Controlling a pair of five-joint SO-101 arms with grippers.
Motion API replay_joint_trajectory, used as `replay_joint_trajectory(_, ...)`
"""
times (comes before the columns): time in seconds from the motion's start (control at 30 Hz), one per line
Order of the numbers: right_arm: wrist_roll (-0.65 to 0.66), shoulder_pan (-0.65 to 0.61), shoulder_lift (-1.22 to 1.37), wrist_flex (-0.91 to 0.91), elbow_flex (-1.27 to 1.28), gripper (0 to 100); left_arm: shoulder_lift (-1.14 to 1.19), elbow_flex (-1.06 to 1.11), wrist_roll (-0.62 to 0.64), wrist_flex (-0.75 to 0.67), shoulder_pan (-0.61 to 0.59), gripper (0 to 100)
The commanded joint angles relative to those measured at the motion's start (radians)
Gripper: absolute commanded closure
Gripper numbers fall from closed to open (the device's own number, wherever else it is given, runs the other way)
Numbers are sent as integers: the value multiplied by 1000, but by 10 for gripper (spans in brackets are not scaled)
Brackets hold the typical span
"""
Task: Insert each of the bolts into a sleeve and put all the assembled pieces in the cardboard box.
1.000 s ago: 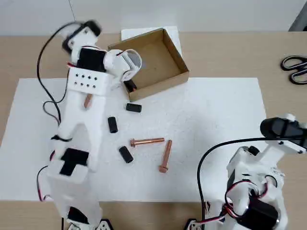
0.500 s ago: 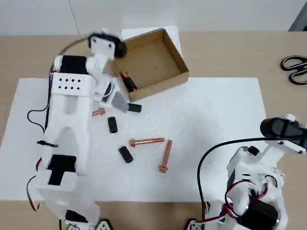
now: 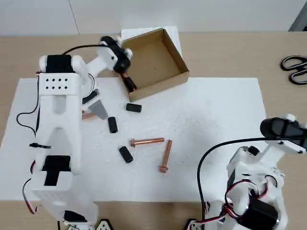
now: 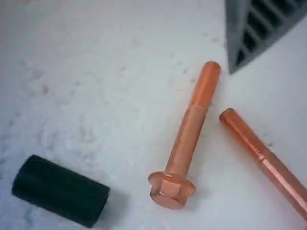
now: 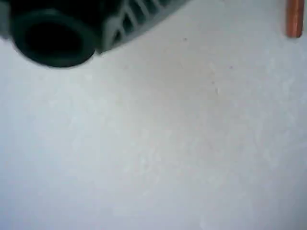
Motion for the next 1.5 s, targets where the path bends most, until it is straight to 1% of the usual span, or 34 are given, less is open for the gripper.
replay_joint_trajectory(0.0, 3, 1, -5, -24, -5, 995, 17, -42, -68, -14, -8, 665)
replay_joint_trajectory(0.17, 3, 1, -5, -24, -5, 995, 147, -81, -103, -14, -9, 665)
replay_joint_trajectory(0.47, 6, -1, -5, -44, -5, 995, 384, -361, -103, -25, -11, 665)
replay_joint_trajectory(0.63, 5, -1, -5, -39, -5, 995, 459, -443, -103, 2, -25, 665)
replay_joint_trajectory(0.7, 3, -1, -5, -39, -5, 995, 466, -452, -124, 26, -41, 665)
replay_joint_trajectory(0.9, 3, -1, -5, -39, -5, 995, 471, -450, -164, 28, -97, 665)
replay_joint_trajectory(1.1, 2, -1, -5, -38, -5, 995, 482, -450, -166, 28, -91, 665)
replay_joint_trajectory(1.33, 2, -1, -5, -38, -5, 995, 600, -460, -167, 26, -80, 665)
replay_joint_trajectory(1.47, 2, -1, -5, -38, -5, 995, 618, -460, -167, -8, -75, 665)
